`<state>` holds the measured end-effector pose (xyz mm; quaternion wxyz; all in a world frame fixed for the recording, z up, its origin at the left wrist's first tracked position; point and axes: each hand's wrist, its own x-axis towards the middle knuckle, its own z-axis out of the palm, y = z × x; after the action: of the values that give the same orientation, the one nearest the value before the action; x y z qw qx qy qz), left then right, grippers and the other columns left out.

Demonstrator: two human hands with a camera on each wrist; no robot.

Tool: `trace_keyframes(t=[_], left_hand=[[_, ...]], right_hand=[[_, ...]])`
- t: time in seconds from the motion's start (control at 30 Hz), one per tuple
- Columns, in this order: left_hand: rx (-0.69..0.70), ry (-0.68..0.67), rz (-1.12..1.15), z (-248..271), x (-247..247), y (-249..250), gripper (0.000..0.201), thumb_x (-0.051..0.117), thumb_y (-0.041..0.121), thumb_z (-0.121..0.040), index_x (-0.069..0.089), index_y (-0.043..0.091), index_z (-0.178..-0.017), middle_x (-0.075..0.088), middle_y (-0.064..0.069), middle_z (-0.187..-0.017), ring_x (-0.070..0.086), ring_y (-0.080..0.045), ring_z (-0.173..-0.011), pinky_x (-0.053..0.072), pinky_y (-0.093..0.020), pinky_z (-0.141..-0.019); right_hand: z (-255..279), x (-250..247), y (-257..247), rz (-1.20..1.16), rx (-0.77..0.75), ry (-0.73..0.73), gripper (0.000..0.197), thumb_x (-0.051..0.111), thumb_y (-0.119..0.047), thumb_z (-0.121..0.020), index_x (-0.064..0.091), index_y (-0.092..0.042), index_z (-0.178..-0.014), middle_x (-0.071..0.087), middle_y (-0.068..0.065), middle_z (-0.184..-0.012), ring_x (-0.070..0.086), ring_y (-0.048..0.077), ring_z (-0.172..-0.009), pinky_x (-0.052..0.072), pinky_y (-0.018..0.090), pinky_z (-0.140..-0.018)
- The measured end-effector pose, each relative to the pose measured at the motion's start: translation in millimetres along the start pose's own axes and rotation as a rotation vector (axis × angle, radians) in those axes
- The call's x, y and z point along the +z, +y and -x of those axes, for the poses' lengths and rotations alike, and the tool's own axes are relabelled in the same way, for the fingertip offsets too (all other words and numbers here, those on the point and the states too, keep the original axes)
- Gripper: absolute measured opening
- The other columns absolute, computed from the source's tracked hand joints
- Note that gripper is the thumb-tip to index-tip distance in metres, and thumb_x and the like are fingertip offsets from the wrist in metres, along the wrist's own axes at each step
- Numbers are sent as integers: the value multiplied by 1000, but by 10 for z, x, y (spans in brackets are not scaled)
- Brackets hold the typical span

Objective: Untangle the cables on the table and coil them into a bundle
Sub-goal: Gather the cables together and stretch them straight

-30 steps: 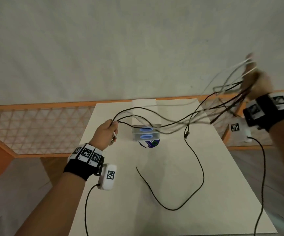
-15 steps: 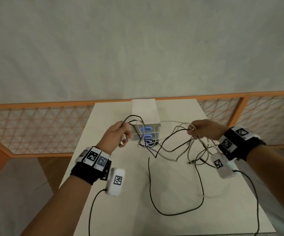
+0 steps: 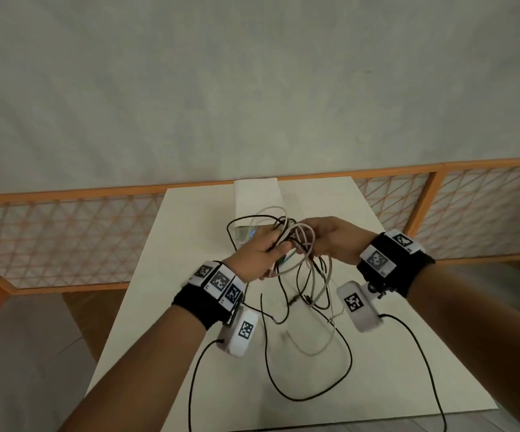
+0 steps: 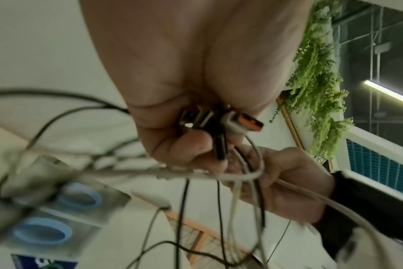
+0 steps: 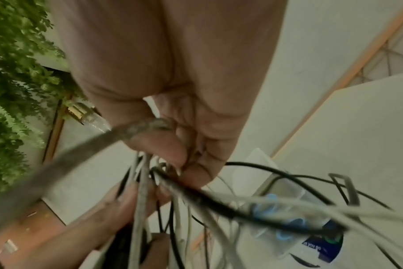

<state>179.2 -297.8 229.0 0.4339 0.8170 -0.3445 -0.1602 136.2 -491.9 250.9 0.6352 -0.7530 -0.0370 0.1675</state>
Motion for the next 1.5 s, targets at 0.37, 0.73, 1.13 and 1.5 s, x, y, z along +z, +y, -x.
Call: trace_keyframes(t=[0.37, 0.73, 1.13, 1.5], left_hand=[[-238, 733, 629, 221, -850, -351, 16, 45, 21, -99, 49, 18, -84, 42, 1, -70, 37, -5, -31, 28, -15, -33], [-310, 514, 570, 288, -762, -240, 14, 46, 18, -98, 53, 13, -86, 54, -5, -81, 39, -7, -32, 25, -16, -35], [-158, 47, 203, 171, -392, 439, 23, 46, 20, -98, 48, 8, -78, 45, -1, -61, 35, -20, -50, 26, -19, -39], [145, 461, 907, 368, -1142, 634, 29, 38, 22, -99, 40, 19, -70, 40, 8, -55, 35, -7, -39, 20, -16, -38]], right_hand=[[619, -1116, 1011, 593, 607, 698, 28, 47, -5, -90, 56, -10, -65, 56, 15, -74, 50, 24, -59, 46, 27, -53], [1291, -2076, 1662, 670, 682, 715, 53, 73, -58, -61, 76, -15, -90, 74, 10, -103, 68, 28, -85, 56, 34, -78], [208, 8, -277, 469, -197, 144, 77, 73, -15, -78, 32, -32, -141, 37, -5, -146, 33, 8, -135, 27, 20, -104], [-31, 188, 1122, 501, 243, -1, 11, 66, -19, -83, 73, -28, -85, 64, -9, -53, 64, 23, -74, 45, 17, -60]])
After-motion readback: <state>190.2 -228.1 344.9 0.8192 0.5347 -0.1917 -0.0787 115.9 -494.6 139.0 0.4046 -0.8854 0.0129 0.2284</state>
